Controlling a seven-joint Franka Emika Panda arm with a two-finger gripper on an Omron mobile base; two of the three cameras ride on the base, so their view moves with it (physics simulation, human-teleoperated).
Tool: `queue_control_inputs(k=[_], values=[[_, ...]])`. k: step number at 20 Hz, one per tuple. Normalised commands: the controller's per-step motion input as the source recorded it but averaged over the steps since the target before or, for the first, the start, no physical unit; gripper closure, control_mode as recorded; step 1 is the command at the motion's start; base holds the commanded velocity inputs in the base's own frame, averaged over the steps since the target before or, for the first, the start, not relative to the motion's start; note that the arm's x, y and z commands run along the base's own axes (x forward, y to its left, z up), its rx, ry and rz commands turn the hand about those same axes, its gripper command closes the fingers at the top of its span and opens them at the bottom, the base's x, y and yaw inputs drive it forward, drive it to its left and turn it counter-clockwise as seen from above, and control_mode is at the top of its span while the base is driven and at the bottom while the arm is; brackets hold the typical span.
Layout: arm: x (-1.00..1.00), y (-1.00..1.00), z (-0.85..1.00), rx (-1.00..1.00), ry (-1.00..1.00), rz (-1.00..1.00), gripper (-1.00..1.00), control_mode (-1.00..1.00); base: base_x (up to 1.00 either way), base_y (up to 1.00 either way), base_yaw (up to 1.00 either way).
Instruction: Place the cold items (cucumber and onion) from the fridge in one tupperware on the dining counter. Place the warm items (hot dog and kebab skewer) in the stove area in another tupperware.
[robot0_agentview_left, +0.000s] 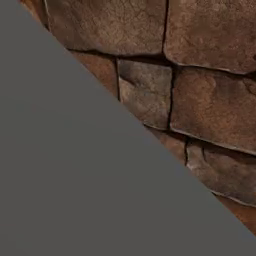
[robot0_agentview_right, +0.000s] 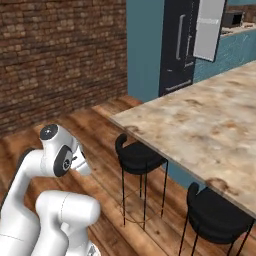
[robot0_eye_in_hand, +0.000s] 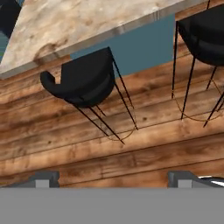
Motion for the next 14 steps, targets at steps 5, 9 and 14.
queue_control_inputs(k=[5,9,14], values=[[0.00,0.00,0.00,0.00,0.00,0.00,-1.00,1.00,1.00,1.00,-0.12],[0.00,0.00,0.00,0.00,0.00,0.00,-1.00,1.00,1.00,1.00,-0.13],[0.00,0.00,0.00,0.00,0.00,0.00,-1.00,1.00,1.00,1.00,-0.13]])
